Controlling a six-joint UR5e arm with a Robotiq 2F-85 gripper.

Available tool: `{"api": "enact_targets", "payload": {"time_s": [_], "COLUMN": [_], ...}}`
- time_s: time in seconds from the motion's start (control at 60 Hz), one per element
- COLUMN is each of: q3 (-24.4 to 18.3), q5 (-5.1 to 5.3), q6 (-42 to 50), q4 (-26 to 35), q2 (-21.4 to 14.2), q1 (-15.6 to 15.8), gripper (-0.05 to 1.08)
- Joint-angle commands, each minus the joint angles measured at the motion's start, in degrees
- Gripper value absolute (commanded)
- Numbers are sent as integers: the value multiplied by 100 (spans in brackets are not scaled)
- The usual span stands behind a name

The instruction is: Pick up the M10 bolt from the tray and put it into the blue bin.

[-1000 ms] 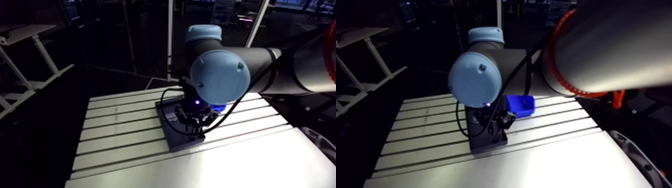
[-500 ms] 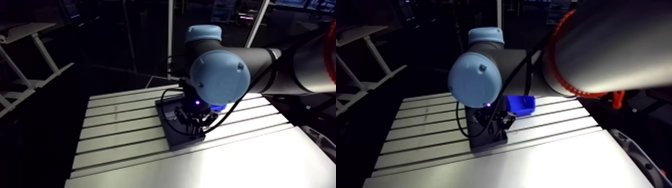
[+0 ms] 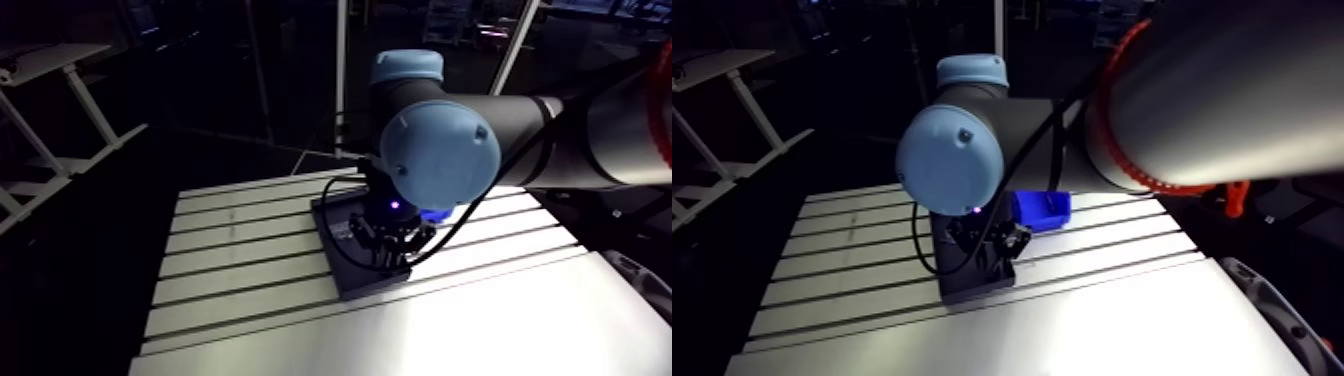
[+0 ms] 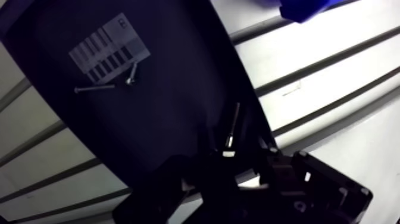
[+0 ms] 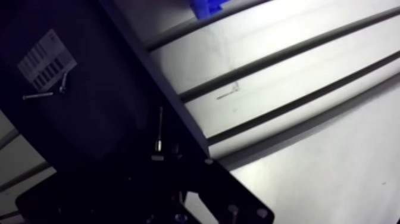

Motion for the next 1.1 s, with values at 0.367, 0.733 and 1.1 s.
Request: {"api": "enact_targets", "payload": {"time_s": [0.367,0.733,1.1], "q3": [-6,3,3], "q5": [3,3,3], "q6": [0,0,0], "q4": [-7,-7,-7], "q2": [25,33,33], "q1": [0,0,9], "gripper": [63,66,71]}}
